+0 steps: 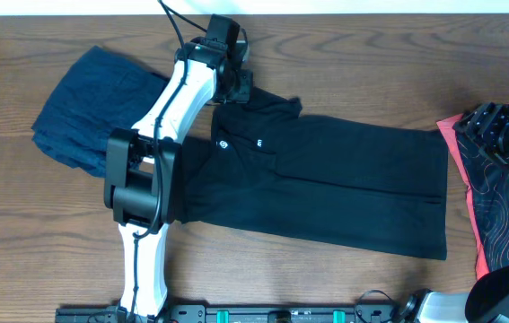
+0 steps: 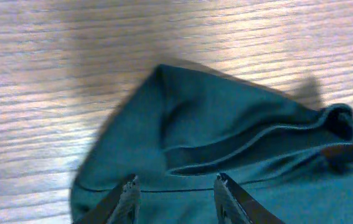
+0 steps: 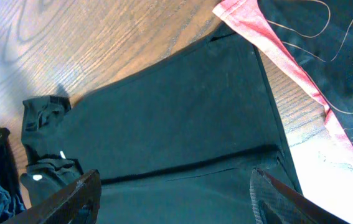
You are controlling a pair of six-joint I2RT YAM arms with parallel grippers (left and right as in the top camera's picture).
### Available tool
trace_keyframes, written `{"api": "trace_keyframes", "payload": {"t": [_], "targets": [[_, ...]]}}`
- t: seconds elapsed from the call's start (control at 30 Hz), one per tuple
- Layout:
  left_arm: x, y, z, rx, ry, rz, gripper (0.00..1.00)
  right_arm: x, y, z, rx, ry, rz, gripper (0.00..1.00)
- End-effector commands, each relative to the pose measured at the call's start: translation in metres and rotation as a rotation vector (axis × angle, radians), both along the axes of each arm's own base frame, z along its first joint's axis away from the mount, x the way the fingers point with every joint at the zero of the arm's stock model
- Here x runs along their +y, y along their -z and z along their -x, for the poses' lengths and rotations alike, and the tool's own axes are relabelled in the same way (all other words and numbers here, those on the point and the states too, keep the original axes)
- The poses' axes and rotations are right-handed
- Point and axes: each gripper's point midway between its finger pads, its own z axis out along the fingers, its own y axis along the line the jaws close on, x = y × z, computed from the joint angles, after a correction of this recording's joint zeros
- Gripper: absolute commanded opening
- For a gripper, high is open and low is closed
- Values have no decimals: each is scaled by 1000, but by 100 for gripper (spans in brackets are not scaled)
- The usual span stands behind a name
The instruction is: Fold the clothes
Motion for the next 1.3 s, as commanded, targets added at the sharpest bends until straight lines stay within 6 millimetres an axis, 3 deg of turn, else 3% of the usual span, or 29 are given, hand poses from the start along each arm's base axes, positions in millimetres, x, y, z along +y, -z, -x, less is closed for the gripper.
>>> {"api": "trace_keyframes", "payload": {"t": [0.0, 0.27, 0.53, 0.57, 0.67, 0.77, 0.87, 0.97, 1.13, 1.27], "targets": [[9, 17, -2, 18, 7, -32, 41, 3, -7, -3, -19, -32, 20, 75], [-7, 41, 5, 86, 41, 55, 41, 3, -7, -3, -19, -32, 20, 74], [-12, 39, -2, 52, 47, 67, 41, 4, -6, -3, -18, -39, 22, 75], [-12, 39, -2, 52, 48, 67, 38, 4, -6, -3, -18, -39, 22, 75], [-12, 40, 0, 59, 48, 67, 9, 4, -6, -3, -20, -45, 25, 75], [-12, 38, 1, 63, 45, 72, 6, 0, -5, -2, -12, -39, 43, 75], [-8, 27, 1, 58, 39, 73, 6, -7, -3, 0, 5, -25, 86, 75], [-1, 4, -4, 17, 25, 80, 6, -13, -2, -4, -7, -17, 114, 73], [12, -40, -10, -65, 1, 99, 6, -22, 1, -23, -86, -6, 146, 71], [14, -59, -10, -100, -2, 107, 6, -19, 16, -42, -162, -31, 165, 62]]}}
